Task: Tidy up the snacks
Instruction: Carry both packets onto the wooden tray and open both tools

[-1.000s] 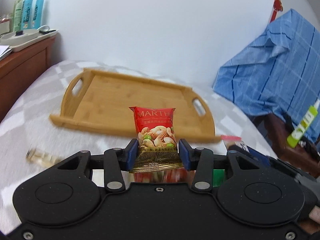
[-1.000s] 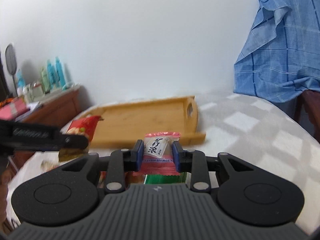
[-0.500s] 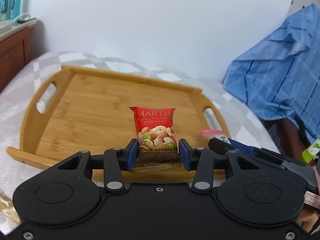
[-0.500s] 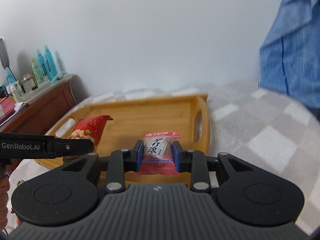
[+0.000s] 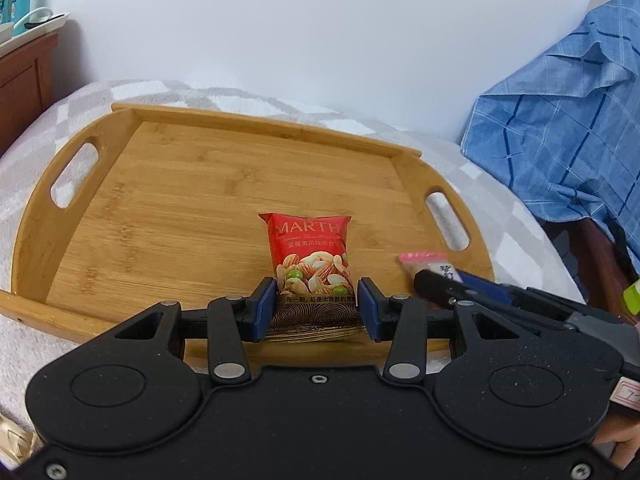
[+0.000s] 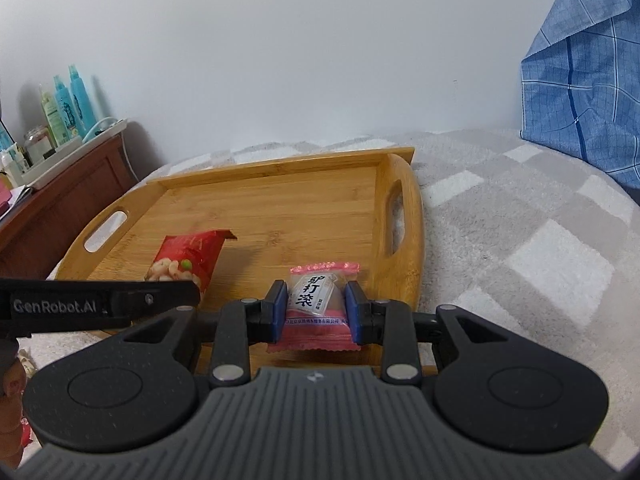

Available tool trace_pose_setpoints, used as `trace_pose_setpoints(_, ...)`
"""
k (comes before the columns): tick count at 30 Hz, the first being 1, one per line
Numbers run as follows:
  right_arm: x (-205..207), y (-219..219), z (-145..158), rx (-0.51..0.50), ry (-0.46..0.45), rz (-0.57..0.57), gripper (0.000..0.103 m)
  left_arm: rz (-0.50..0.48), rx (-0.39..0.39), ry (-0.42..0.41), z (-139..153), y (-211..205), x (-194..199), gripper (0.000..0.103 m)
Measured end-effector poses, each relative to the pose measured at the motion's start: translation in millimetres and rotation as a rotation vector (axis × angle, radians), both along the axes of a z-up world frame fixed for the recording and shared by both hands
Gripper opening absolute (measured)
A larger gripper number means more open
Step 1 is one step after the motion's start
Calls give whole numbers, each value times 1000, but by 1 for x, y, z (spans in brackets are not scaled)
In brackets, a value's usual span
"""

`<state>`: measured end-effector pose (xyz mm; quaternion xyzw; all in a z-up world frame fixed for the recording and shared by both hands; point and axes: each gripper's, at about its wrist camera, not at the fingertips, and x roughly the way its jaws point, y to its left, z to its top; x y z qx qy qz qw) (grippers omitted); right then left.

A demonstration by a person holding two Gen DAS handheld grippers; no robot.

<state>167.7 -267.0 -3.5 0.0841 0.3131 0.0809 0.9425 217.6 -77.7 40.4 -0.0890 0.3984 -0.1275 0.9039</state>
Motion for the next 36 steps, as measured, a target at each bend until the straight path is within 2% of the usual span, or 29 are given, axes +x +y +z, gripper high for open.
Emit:
trace_pose_setpoints(9,3,-2,2,16,6,-3,36,1,3,-3,0,-3,1,43)
trace_pose_setpoints(14,0,-2,5,26,-6,-8,42,4,-7,-3,3,-2,0,44)
trace_pose_setpoints(16,-3,-1,9,29,-20,-11,43,4,0,-18,7,0,-2,46)
trace_pose_setpoints(17,-5,-1,12,31,-25,-12,49,4,5,-25,9,1,-4,48)
trace_pose_setpoints(21,-11,0,20,45,-40,-12,59,5,19,-54,21,3,-13,58)
trace_pose_setpoints(27,-24,1,31,55,-75,-18,64,6,50,-104,37,8,-33,67)
trace_pose_setpoints(36,-62,-3,40,69,-119,-51,68,5,67,-141,45,19,-70,74)
